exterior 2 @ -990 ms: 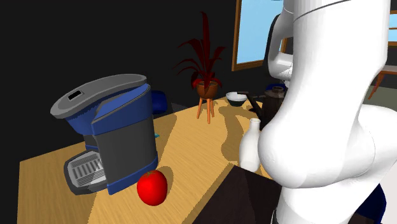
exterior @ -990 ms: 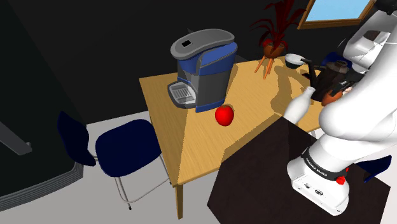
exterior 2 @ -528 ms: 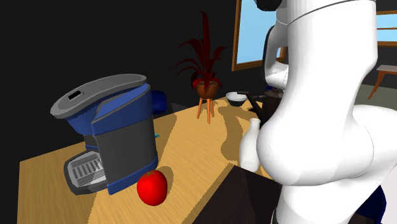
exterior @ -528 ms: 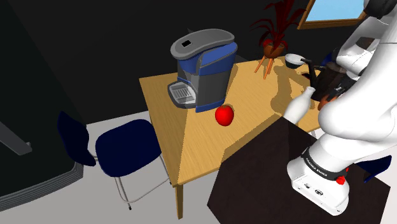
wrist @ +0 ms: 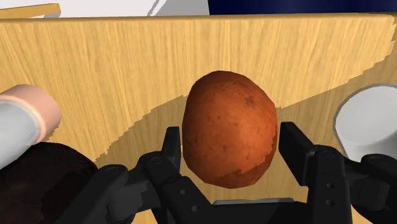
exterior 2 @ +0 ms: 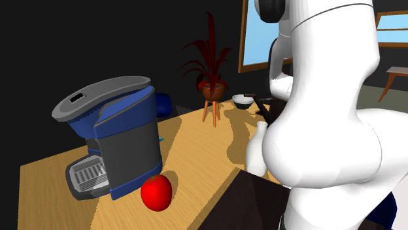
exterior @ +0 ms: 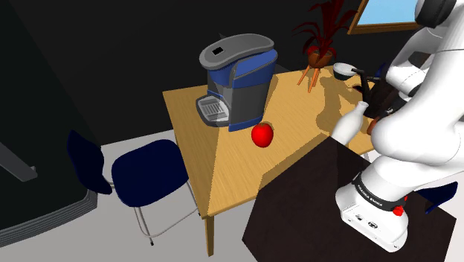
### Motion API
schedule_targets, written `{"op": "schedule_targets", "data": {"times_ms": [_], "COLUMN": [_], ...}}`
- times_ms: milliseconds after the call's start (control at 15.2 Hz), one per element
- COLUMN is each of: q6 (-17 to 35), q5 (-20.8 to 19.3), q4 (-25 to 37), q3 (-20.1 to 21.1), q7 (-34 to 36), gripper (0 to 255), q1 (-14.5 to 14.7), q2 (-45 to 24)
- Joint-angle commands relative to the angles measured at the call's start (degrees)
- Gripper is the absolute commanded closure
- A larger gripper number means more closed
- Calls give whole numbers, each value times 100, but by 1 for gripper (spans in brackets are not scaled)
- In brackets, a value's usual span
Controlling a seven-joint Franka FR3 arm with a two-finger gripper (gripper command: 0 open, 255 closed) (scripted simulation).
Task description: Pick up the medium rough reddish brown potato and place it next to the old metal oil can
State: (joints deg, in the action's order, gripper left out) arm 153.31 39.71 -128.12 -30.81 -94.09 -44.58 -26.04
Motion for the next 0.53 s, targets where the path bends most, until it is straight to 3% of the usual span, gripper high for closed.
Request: {"op": "schedule_targets", "data": {"times_ms": [0,462], "q6": [93,389], "q5": [179,707], "q4": [52,239], "q3": [144,604], "q7": [-133,-558], "gripper": [255,255], "q1": [-107,-467], "q2": [-155,-649]}}
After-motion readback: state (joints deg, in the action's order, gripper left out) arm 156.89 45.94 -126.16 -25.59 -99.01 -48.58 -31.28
